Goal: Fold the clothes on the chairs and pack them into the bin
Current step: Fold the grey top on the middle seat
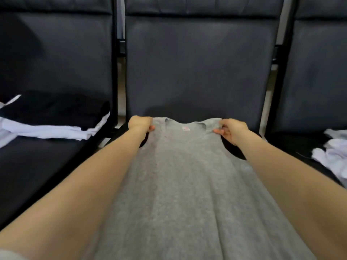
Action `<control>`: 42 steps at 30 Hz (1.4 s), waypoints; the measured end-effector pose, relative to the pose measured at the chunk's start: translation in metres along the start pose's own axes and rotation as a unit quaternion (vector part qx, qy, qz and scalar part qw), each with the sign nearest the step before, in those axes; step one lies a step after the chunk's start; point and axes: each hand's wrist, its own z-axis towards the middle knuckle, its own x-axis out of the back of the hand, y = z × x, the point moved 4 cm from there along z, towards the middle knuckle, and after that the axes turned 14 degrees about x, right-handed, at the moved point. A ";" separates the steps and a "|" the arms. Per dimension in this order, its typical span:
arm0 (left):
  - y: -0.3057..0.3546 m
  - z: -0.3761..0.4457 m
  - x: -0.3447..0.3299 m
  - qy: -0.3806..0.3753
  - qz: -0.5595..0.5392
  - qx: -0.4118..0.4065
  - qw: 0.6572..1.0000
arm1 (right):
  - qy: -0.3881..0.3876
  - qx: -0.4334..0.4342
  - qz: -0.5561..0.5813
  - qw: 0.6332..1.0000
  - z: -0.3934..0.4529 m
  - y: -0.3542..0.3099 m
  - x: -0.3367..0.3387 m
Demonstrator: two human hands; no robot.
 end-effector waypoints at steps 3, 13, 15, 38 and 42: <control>0.007 -0.010 0.013 0.031 0.090 -0.051 0.994 | 0.029 0.019 -0.021 0.999 -0.004 -0.001 0.014; -0.016 -0.118 0.084 0.068 0.370 -0.166 0.912 | 0.005 0.147 -0.398 0.905 -0.119 -0.038 0.107; -0.026 -0.143 0.097 0.060 0.403 -0.165 0.898 | -0.006 0.170 -0.442 0.881 -0.149 -0.044 0.126; -0.089 -0.209 0.211 0.135 0.348 -0.196 0.907 | -0.014 0.155 -0.531 0.833 -0.270 -0.013 0.172; -0.095 -0.209 0.210 0.133 0.405 -0.213 0.879 | -0.021 0.209 -0.620 0.756 -0.270 -0.005 0.168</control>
